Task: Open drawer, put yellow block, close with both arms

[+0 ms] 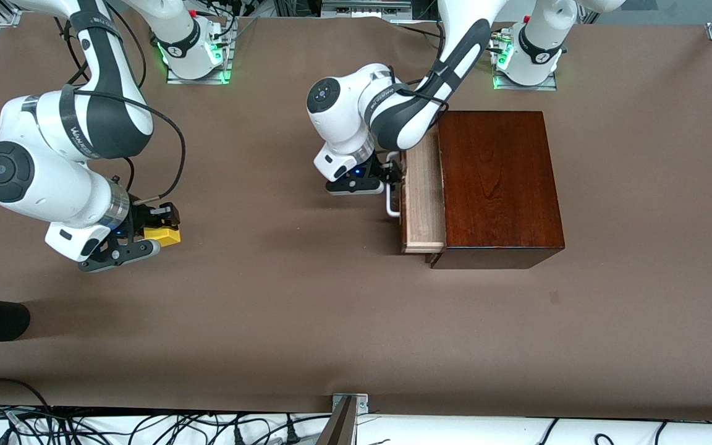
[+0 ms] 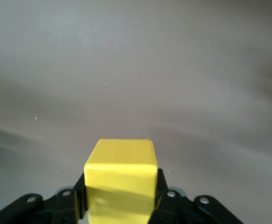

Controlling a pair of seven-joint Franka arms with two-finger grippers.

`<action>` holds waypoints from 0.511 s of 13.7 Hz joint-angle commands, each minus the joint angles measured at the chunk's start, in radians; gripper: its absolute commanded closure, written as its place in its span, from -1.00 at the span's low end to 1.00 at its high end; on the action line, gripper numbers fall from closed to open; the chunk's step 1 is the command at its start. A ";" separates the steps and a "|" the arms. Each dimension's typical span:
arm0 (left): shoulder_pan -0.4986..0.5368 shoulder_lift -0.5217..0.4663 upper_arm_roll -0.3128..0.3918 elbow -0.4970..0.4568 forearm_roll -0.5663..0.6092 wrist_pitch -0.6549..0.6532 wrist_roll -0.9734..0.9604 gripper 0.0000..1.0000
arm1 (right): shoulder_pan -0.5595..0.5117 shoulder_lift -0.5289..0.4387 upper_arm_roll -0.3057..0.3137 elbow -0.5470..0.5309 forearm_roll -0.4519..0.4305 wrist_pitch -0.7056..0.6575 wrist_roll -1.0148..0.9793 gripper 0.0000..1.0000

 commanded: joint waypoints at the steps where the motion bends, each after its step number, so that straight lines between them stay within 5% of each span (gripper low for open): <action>1: 0.016 -0.027 -0.017 0.072 -0.031 -0.072 0.102 -1.00 | 0.000 -0.005 0.001 0.012 0.024 -0.024 -0.020 1.00; 7: 0.110 -0.222 -0.028 0.070 -0.100 -0.247 0.128 -1.00 | 0.001 -0.005 0.059 0.012 0.022 -0.046 -0.032 1.00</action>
